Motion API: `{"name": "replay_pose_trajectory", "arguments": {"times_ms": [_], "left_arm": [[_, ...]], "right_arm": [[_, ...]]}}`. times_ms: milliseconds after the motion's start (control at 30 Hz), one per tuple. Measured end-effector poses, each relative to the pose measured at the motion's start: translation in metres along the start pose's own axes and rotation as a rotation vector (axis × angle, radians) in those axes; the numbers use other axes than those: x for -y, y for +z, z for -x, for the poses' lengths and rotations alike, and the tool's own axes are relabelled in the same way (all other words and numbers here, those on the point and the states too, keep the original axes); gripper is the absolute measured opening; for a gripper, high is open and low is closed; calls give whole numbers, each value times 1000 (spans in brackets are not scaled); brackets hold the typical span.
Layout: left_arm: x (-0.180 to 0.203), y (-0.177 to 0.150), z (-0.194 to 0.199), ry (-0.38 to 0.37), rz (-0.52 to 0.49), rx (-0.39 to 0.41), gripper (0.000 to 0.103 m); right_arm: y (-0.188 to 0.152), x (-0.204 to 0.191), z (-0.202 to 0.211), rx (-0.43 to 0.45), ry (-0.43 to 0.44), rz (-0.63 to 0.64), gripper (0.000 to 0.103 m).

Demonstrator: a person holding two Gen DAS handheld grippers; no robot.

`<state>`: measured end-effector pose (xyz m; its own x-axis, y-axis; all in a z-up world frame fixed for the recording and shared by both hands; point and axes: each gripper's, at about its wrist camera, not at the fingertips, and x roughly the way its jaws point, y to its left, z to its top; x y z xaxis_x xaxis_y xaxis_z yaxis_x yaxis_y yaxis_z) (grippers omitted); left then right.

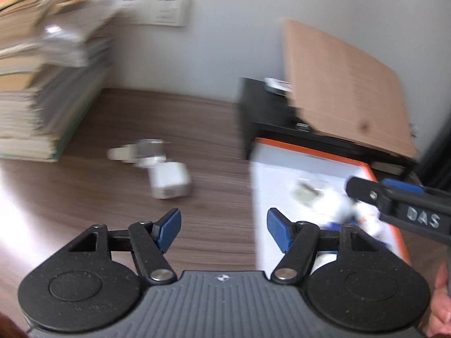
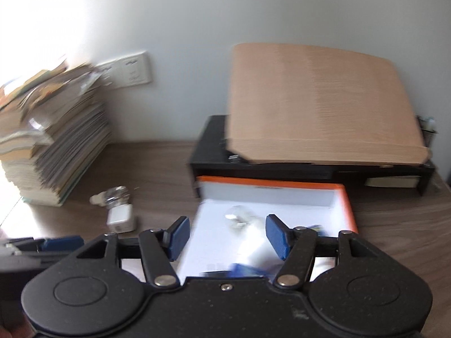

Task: Organize rigid objects
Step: 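Move the left tool to the clear bottle while the right tool approaches the white charger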

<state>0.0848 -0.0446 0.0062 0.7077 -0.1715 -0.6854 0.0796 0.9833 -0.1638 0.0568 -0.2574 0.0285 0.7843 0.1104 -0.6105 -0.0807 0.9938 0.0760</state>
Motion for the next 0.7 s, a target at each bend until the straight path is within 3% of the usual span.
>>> {"name": "replay_pose_trajectory", "arguments": {"times_ms": [333, 700], "left_arm": [[-105, 19, 10, 127, 136, 14, 75], [-144, 40, -19, 66, 101, 5, 83]], "right_arm": [[2, -98, -74, -109, 117, 109, 77], [0, -147, -159, -223, 134, 145, 77]]}}
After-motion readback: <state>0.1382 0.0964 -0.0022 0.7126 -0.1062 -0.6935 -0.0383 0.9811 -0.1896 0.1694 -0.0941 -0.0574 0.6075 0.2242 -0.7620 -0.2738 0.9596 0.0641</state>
